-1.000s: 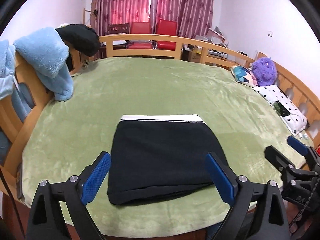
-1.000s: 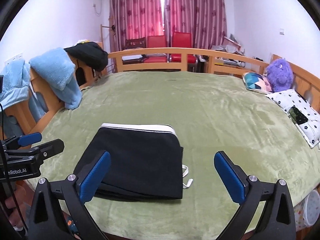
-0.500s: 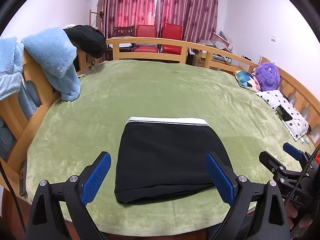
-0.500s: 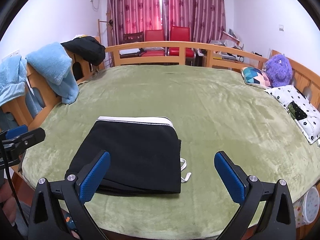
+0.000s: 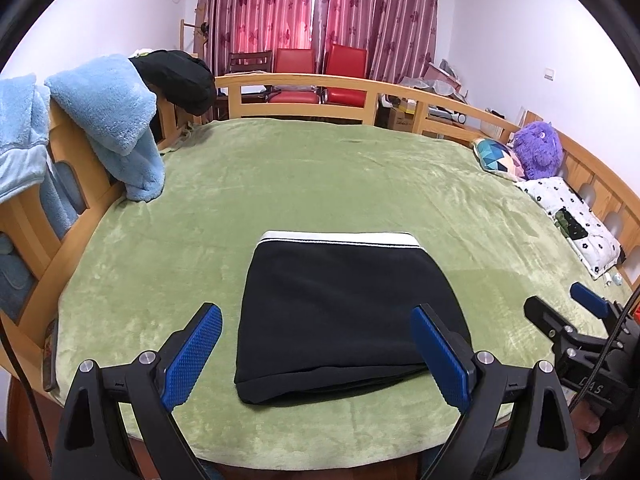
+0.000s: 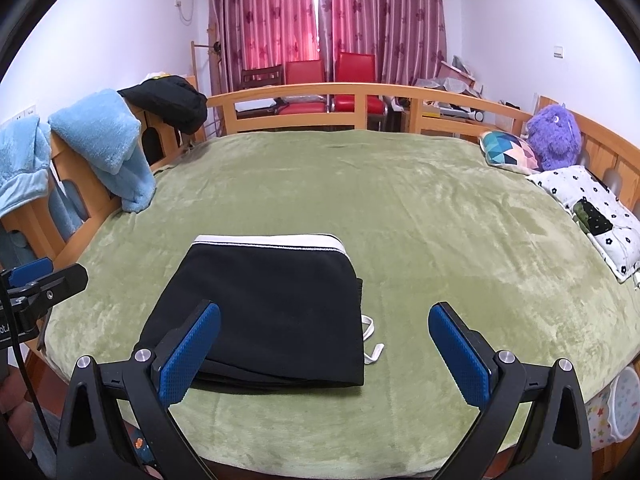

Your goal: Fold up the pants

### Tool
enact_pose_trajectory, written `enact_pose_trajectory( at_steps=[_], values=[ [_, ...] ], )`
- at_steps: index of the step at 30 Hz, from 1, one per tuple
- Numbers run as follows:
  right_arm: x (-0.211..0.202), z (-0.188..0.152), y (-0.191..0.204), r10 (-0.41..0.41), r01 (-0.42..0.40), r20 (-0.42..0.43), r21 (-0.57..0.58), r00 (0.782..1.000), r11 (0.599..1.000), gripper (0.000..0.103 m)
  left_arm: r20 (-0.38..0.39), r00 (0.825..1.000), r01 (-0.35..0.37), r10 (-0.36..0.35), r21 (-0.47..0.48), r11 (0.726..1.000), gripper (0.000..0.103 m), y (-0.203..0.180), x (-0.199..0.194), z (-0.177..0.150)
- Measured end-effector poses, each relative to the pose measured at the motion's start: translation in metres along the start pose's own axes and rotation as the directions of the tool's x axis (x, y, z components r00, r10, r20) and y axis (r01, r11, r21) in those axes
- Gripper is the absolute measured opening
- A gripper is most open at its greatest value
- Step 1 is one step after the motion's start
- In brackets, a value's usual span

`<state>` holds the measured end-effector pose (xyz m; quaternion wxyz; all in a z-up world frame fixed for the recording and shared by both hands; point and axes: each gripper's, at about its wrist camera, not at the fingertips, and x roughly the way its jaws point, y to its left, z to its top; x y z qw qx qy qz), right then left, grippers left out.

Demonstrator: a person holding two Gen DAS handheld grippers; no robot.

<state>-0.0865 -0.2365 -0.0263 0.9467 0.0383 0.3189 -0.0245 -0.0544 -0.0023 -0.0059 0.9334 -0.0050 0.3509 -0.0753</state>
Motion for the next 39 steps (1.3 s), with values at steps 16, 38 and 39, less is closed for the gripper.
enact_pose_trajectory(
  at_steps=[16,38,39],
  values=[
    [-0.0013,0.0026,0.0002,-0.018,0.017,0.008,0.012,1.000,1.000,0.102,-0.005,1.000,0.011,-0.011,-0.001,1.000,0.095,0.0026,0.0020,0.0004],
    [-0.0017,0.0019,0.0005,-0.020,0.020,0.011,0.013,1.000,1.000,0.102,0.001,1.000,0.011,-0.011,0.007,1.000,0.095,0.0008,0.0012,-0.0025],
    [-0.0015,0.0020,0.0003,-0.020,0.020,0.011,0.012,1.000,1.000,0.102,0.001,1.000,0.012,-0.012,0.008,1.000,0.095,0.0009,0.0013,-0.0024]
  ],
)
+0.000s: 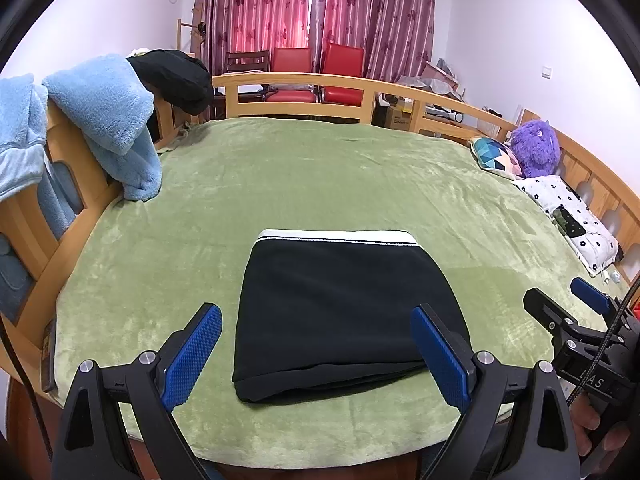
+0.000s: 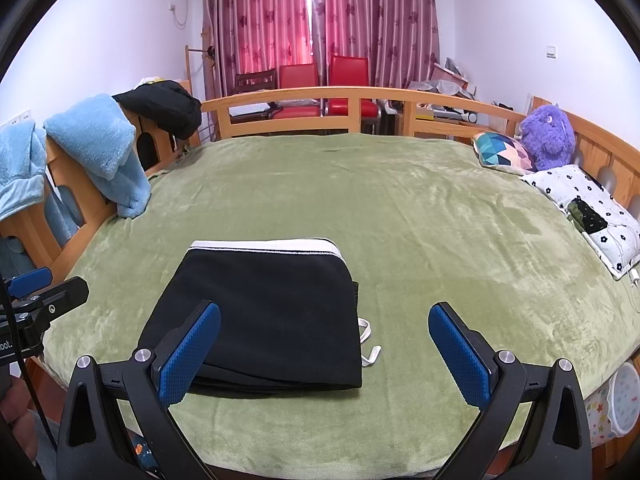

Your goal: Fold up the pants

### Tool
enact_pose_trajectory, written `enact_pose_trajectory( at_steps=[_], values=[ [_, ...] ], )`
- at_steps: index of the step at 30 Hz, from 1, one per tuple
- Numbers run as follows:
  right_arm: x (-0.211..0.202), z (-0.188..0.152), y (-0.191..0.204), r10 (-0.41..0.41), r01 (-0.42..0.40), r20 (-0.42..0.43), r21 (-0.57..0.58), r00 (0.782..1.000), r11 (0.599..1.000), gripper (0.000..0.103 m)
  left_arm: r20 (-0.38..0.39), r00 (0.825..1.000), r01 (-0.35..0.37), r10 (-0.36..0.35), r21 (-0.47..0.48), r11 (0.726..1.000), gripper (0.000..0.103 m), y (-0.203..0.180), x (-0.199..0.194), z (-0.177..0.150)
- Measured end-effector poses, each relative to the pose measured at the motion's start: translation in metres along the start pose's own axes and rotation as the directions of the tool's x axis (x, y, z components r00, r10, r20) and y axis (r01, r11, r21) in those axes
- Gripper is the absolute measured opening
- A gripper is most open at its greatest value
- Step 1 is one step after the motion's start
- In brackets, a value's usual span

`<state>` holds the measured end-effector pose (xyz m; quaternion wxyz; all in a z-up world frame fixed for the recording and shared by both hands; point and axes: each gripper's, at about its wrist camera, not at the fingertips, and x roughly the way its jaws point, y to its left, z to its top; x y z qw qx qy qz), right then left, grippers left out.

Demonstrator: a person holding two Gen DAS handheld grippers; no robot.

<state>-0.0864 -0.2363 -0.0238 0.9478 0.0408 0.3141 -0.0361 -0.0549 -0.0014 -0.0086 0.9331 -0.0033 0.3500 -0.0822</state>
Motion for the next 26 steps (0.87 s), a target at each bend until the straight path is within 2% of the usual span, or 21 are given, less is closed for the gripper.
enact_pose_trajectory(
  at_steps=[26],
  values=[
    [-0.0010,0.0009,-0.0037,0.000,0.000,0.002,0.006,1.000,1.000,0.102,0.003,1.000,0.001,-0.001,-0.001,1.000,0.095,-0.0004,-0.0008,-0.0007]
  ],
)
